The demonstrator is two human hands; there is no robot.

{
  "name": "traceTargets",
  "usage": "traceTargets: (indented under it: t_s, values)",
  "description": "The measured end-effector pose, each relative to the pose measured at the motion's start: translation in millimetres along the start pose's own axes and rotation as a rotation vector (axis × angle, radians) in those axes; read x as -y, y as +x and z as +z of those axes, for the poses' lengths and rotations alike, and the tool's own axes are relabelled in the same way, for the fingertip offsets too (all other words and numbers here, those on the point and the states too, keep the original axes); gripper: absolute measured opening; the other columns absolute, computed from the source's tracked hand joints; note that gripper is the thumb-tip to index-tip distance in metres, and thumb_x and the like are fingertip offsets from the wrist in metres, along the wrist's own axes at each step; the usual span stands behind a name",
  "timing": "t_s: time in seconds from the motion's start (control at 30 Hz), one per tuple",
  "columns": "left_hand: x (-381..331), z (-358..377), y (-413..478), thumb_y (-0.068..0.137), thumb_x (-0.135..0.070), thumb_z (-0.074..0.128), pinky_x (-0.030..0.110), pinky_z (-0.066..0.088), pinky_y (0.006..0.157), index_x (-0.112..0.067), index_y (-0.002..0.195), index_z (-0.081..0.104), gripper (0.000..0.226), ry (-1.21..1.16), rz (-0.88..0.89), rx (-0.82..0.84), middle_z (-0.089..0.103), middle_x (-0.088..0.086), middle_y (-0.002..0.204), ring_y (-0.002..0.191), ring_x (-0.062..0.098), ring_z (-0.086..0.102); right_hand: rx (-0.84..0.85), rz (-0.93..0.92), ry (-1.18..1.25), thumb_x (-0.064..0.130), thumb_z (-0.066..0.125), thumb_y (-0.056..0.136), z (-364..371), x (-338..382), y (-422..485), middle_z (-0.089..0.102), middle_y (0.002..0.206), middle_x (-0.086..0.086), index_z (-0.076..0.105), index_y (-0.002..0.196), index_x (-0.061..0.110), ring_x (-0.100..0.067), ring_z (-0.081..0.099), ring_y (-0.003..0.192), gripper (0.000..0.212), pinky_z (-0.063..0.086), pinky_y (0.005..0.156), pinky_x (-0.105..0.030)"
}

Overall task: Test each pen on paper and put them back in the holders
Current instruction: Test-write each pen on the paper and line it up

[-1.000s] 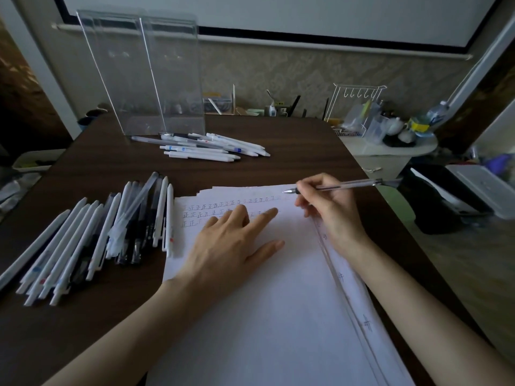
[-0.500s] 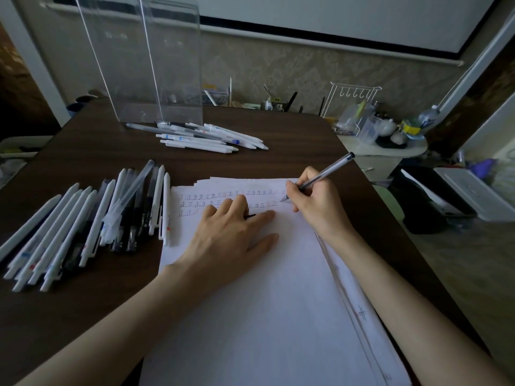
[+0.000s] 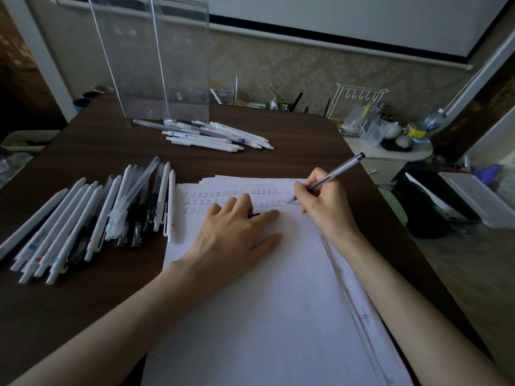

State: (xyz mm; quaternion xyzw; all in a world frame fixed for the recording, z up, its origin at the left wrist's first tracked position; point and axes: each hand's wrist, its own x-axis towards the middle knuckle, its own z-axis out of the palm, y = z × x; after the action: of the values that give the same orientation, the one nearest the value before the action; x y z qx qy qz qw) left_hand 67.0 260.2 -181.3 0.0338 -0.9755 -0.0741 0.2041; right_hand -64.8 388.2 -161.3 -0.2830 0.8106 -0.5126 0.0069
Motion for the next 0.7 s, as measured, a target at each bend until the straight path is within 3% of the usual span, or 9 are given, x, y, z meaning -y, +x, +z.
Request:
traceTargets:
  t_s: [0.37,0.5,0.6,0.7]
  values:
    - [-0.1,-2.1,-0.7,0.087,-0.059,0.03,0.031,0.034,0.063,-0.032,0.117,0.06,0.05,-0.022,-0.002,0.032,0.04,-0.001,0.081,0.069,0.022,0.047,0.047,0.016,0.053,0.01,0.06,0.089,-0.2,0.7,-1.2,0.05,0.05,-0.003,0.043,0.065,0.012,-0.003,0.047,0.043,0.029,0.04,0.052,-0.015]
    - [0.3,-4.0,-1.1,0.087,-0.056,0.03,0.032,0.035,0.064,-0.03,0.118,0.058,0.049,-0.049,-0.001,0.049,0.042,0.001,0.083,0.072,0.023,0.048,-0.005,-0.004,0.004,0.006,0.057,0.087,0.6,-0.6,0.5,0.041,0.05,-0.002,0.039,0.065,0.013,-0.006,0.038,0.042,0.03,0.034,0.046,-0.02]
    - [-0.6,-8.3,-0.8,0.084,-0.036,0.033,0.034,0.037,0.069,-0.025,0.12,0.047,0.039,-0.147,-0.001,0.076,0.044,0.001,0.091,0.083,0.023,0.047,-0.001,-0.003,0.036,0.009,0.058,0.089,-0.5,-1.2,0.3,0.044,0.051,-0.002,0.042,0.069,0.011,-0.007,0.041,0.045,0.026,0.037,0.049,-0.023]
    - [0.7,-8.6,0.2,0.084,-0.005,0.04,0.026,0.031,0.074,-0.012,0.116,0.039,0.032,-0.334,-0.067,0.034,0.044,0.0,0.093,0.09,0.024,0.047,-0.035,-0.037,0.201,0.01,0.061,0.09,-1.9,3.0,-2.1,0.052,0.059,0.001,0.049,0.076,0.009,-0.006,0.048,0.054,0.018,0.041,0.056,-0.019]
